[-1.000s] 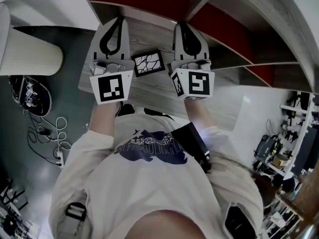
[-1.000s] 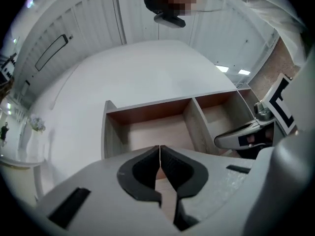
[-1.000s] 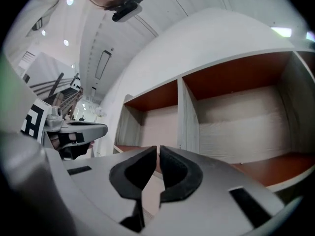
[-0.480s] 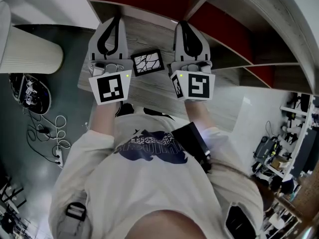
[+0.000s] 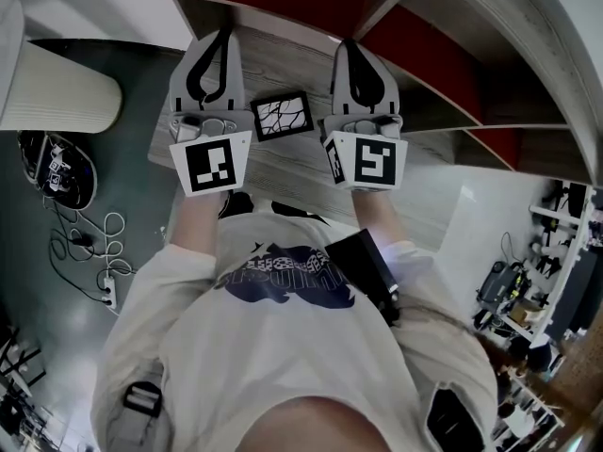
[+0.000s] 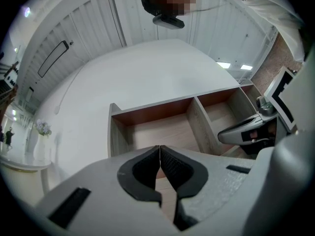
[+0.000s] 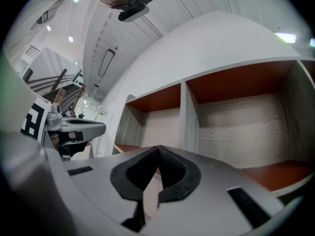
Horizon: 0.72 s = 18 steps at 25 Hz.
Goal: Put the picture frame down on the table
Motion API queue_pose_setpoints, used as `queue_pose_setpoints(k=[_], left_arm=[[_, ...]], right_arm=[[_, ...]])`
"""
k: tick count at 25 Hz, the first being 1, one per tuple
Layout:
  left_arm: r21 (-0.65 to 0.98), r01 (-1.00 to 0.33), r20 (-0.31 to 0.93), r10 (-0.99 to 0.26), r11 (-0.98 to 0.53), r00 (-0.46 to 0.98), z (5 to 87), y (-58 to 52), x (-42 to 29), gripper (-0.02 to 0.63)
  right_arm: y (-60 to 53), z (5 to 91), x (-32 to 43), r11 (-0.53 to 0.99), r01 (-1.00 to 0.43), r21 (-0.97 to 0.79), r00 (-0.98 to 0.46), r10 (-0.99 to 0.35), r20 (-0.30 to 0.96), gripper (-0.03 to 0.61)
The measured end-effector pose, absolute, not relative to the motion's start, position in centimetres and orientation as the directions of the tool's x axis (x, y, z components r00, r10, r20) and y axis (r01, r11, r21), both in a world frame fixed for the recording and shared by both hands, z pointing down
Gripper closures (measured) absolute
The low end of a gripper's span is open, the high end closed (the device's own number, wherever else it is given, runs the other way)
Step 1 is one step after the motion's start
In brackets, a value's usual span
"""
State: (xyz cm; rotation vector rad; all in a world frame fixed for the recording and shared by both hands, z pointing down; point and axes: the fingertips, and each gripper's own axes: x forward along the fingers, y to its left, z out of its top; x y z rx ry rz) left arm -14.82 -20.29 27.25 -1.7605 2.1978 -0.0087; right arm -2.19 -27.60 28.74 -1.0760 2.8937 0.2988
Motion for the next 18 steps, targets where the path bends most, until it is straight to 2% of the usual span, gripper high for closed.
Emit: queue_pose_setpoints(k=[18], left_arm=[[-0.187,-0.948,-0.24,-0.948,0.259,-0.212,27.43,-20.16,-15.36,0.604]], right_arm=[[-27.69,28.18,-1.79,0.731,-0.659,0.174,-0.751,-0.651,-0.109,0.58]])
